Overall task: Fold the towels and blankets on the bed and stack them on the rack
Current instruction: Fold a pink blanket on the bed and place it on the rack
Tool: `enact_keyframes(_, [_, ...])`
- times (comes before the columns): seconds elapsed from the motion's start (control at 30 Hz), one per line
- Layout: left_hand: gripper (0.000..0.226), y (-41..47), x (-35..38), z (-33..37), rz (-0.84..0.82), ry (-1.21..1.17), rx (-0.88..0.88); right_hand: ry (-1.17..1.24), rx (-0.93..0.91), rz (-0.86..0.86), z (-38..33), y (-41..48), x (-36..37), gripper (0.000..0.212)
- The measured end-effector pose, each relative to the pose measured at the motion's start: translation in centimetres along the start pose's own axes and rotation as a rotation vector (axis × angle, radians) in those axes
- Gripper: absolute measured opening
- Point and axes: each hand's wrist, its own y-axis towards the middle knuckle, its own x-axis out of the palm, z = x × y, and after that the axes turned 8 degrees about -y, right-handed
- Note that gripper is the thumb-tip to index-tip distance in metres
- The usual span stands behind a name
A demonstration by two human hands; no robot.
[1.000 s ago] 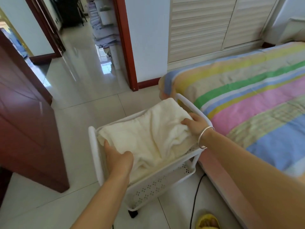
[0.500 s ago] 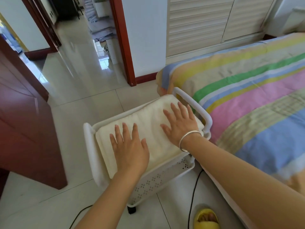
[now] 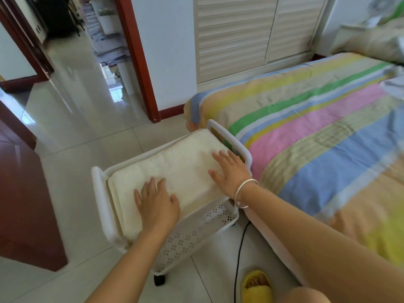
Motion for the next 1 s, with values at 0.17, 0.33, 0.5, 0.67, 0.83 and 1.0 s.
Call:
enact_keyframes(0.17, [0.027,-3.7,-1.3,13.1,0.187,-0.457,0.314,0.144,0.018,0.298,2.8,-8.5,-6.9,0.037])
enact_keyframes(0.33, [0.03,-10.4,-0.5,27.5,0.105,-0.683,0.552,0.049,0.29,0.51,10.9,-16.3,-14.9,0.022])
enact_keyframes(0.5, [0.031,-20.1,3.7,40.2,-0.07,-0.688,0.804,0.067,0.626,0.665,23.4,-28.4,-19.4,0.024])
enact_keyframes(0.67, [0.017,-26.4,9.2,51.0,-0.152,-0.75,0.952,0.261,0.935,0.821,34.6,-38.4,-21.5,0.03])
enact_keyframes(0.83, [0.016,-27.6,16.6,60.7,-0.239,-0.722,0.915,0.271,1.102,0.828,44.5,-44.5,-22.6,0.027])
enact_keyframes(1.0, [0.023,-24.9,22.3,66.2,-0.28,-0.524,0.88,0.245,1.187,0.757,51.0,-45.3,-23.0,0.025])
